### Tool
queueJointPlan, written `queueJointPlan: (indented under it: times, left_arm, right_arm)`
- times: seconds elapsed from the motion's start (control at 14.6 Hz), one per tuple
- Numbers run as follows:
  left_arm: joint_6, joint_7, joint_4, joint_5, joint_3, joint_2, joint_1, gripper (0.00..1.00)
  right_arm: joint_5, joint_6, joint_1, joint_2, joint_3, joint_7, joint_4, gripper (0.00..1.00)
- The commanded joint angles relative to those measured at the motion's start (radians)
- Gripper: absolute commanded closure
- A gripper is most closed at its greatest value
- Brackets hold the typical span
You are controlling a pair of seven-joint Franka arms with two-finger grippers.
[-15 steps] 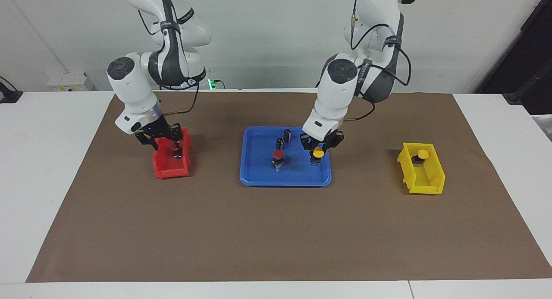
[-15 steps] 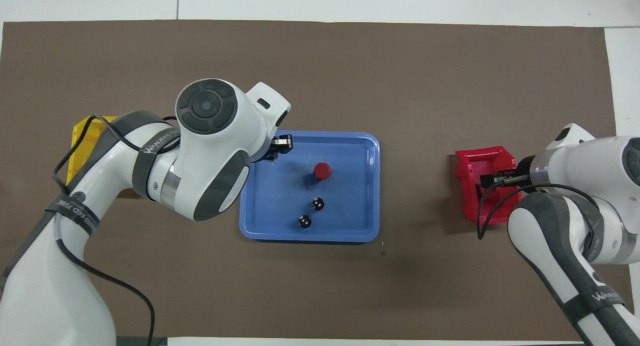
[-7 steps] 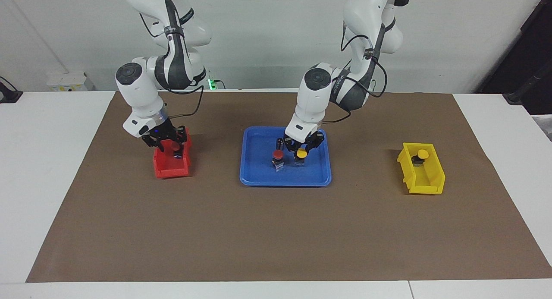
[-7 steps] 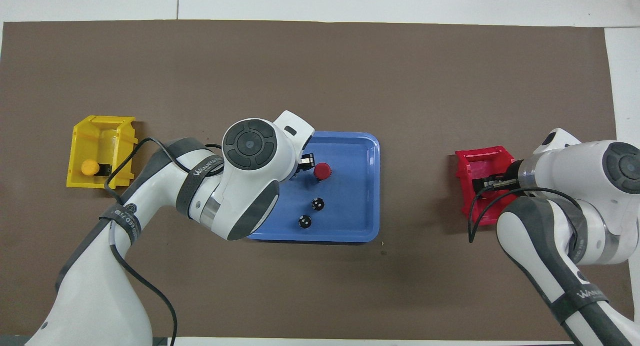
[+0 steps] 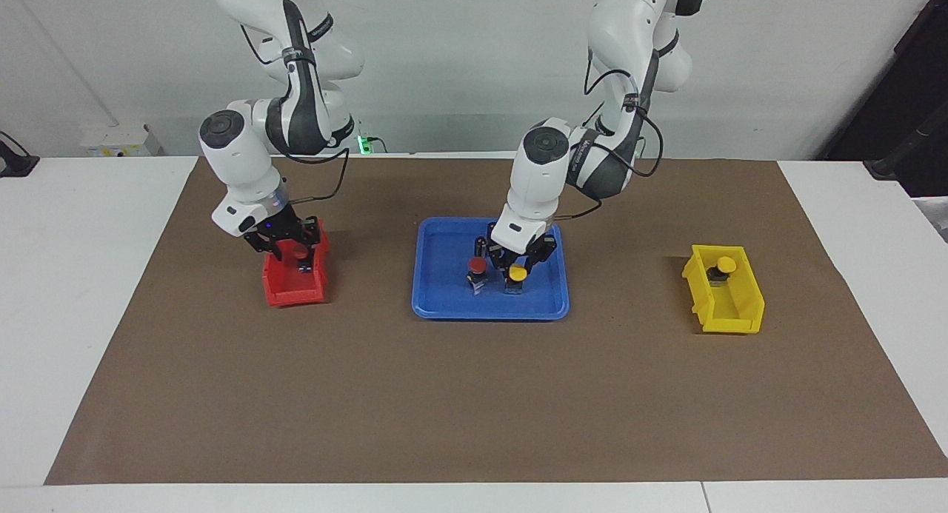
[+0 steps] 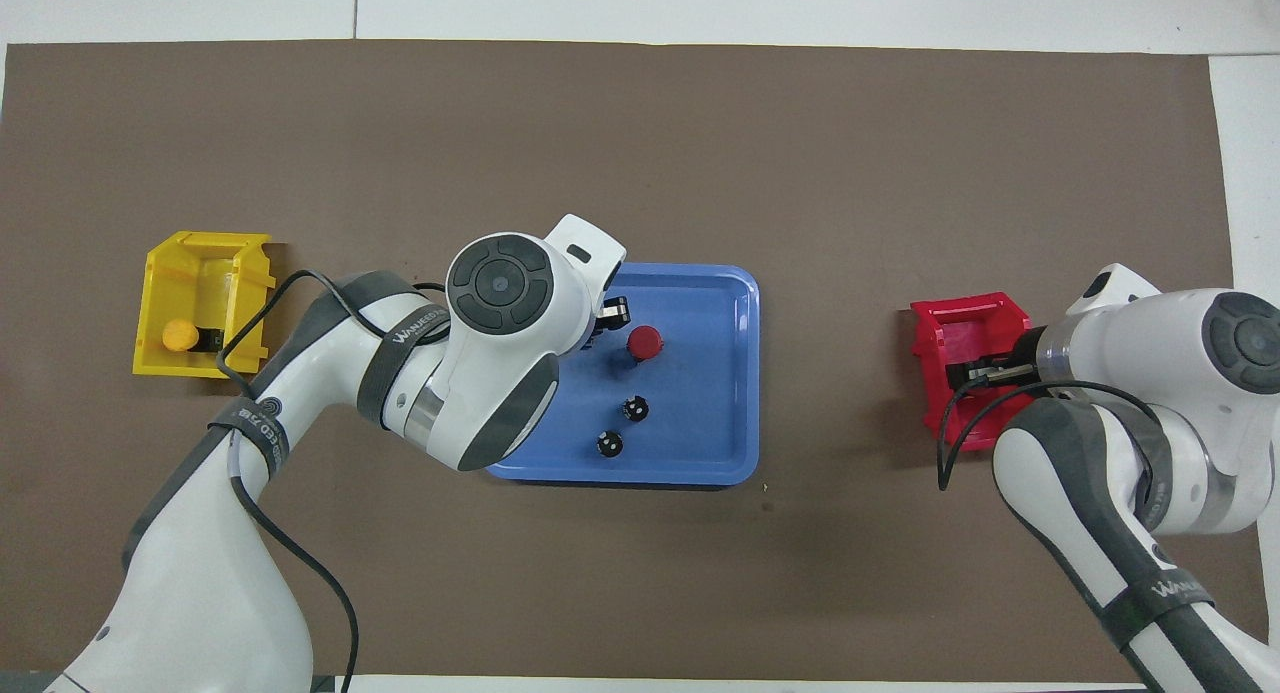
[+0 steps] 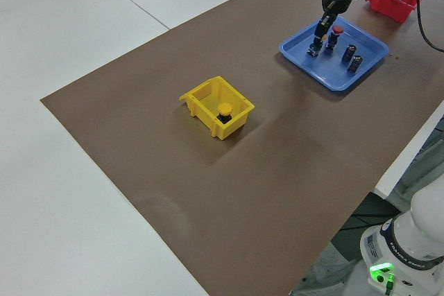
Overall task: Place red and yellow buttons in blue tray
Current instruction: 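Lower the yellow button into the tray and open the left gripper, then grasp another red button with the right gripper while the left gripper withdraws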
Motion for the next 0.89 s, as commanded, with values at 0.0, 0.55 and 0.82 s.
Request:
queueJointPlan:
  times: [0.0,0.55,0.82]
  left_arm:
    - [-0.143,-0.012,0.038,0.029,0.027,-0.092,0.005,0.09]
    - [-0.529,0.694,0.057,0.051,0.043,-0.362,0.414,0.0]
    - [-0.448,0.968,0.031,0.054,0.039,-0.372,0.616,0.0]
  right_arm:
    - [0.017,0.02,-0.013,-0.028,0.005,-0.03,-0.034,0.52]
    - [0.008,-0.333,0.0,0.07,0.004,-0.076,0.346,0.8]
    - [-0.004,-0.509,0.175,0.179,0.013,0.178,0.641,0.79]
